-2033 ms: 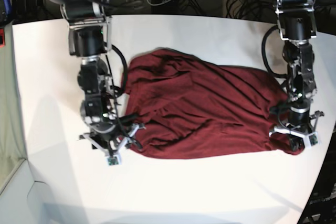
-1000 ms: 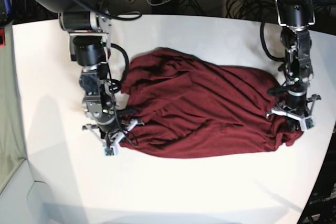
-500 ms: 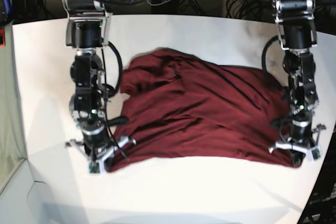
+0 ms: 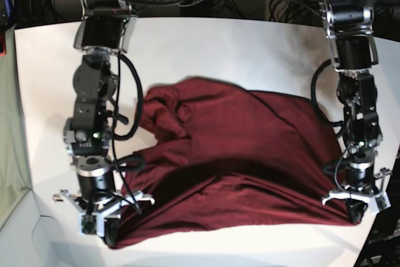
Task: Layout the t-shirt on the table in an organized manner, then fold the t-shirt properly
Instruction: 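Lift the held edges high and pull them toward the robot base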
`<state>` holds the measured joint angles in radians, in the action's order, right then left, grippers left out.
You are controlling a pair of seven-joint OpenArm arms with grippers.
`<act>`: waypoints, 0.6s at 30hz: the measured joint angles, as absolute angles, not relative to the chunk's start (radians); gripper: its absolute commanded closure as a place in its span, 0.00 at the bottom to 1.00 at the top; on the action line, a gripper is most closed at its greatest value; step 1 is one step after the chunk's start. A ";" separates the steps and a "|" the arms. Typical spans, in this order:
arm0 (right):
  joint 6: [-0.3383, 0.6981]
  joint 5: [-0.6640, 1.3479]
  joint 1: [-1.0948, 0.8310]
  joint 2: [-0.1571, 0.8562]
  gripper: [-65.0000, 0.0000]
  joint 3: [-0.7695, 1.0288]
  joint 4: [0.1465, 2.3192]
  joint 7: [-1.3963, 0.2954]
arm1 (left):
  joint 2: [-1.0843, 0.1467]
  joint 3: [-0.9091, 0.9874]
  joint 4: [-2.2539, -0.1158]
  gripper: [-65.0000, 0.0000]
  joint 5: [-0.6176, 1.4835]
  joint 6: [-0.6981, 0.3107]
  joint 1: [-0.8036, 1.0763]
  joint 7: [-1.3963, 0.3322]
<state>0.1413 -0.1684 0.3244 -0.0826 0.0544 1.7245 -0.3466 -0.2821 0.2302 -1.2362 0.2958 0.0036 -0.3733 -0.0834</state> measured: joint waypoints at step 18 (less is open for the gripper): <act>0.142 -0.164 0.308 -0.083 1.00 -0.030 2.014 -0.385 | -0.285 0.441 -1.528 1.00 0.298 0.008 -0.362 -0.077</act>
<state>0.1417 -0.1638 0.3084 -0.0834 -0.0296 2.0140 -0.3847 -0.2848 0.4412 -1.5284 0.2981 0.0082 -0.3622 -0.0772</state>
